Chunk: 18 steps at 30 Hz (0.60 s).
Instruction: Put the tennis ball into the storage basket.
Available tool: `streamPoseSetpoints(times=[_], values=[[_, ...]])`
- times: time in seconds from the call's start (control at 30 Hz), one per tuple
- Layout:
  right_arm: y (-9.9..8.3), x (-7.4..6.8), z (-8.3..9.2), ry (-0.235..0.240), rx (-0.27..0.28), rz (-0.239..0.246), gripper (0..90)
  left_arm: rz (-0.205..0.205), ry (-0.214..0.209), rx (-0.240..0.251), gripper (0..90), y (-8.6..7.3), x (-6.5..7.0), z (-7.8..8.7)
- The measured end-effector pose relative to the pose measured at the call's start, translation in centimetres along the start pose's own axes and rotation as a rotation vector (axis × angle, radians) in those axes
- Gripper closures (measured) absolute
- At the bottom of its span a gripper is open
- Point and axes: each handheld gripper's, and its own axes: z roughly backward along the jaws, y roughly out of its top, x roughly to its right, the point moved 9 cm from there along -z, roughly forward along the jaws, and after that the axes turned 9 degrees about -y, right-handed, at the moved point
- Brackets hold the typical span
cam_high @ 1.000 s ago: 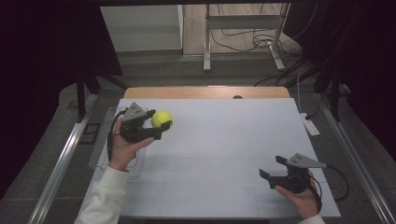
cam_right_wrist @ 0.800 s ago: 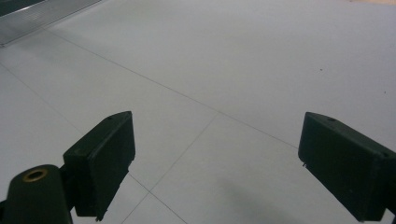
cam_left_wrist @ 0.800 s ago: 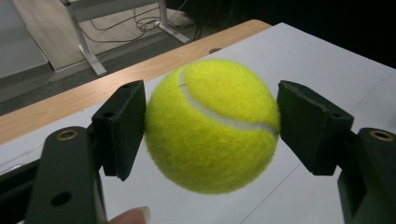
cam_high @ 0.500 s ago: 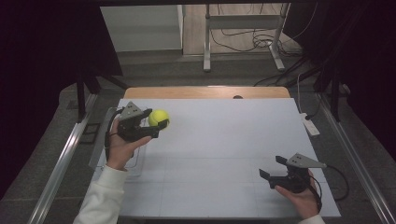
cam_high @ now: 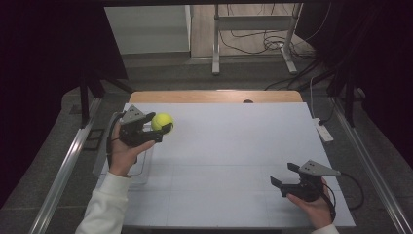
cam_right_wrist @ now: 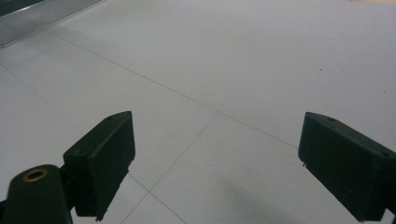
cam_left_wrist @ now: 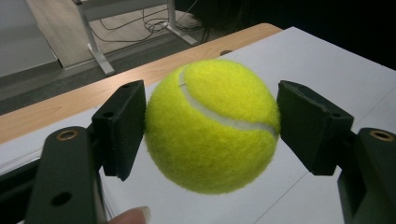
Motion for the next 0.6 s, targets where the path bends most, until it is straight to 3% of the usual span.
streamPoseSetpoints(times=[0.6], values=[[0.0,0.0,0.0,-0.001,0.000,0.001,10.9,0.039,0.037,0.028,27.4,-0.2,-1.9,1.0]])
